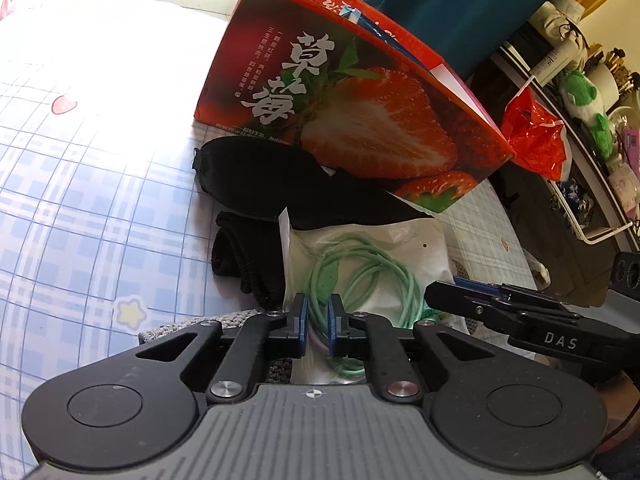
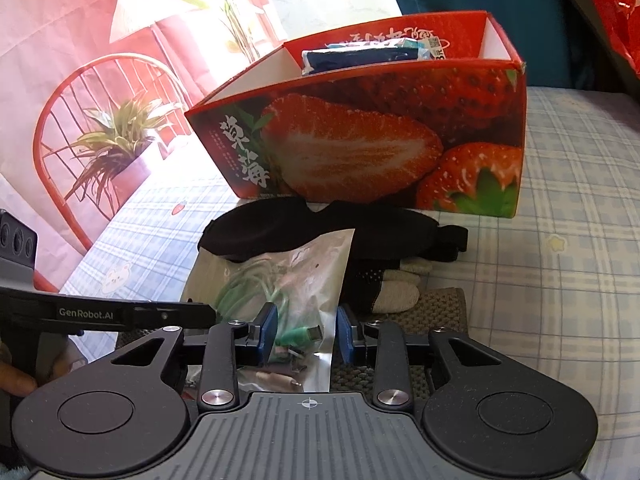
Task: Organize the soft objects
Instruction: 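Lift the green-cable bag with both grippers over the red box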
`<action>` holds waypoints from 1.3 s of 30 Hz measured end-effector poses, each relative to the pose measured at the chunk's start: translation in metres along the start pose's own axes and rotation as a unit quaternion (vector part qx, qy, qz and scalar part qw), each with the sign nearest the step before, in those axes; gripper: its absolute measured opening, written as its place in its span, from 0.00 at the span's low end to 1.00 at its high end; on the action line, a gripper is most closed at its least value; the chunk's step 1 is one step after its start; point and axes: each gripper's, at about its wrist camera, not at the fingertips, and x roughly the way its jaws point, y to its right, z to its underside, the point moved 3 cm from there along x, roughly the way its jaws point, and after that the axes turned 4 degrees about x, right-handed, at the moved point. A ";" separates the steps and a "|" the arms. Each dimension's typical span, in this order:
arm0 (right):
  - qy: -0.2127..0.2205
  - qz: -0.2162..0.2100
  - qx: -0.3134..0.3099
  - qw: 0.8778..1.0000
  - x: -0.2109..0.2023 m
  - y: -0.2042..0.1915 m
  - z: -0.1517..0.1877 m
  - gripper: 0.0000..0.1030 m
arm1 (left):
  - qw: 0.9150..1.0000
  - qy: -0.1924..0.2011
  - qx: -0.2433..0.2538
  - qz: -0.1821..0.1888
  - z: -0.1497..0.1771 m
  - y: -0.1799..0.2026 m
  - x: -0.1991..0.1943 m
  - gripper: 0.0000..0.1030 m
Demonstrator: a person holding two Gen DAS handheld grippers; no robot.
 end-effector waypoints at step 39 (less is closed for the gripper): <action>0.017 0.001 0.029 0.999 -0.008 0.009 0.006 0.16 | 0.994 0.060 0.091 -0.015 -0.011 0.036 -0.032 0.01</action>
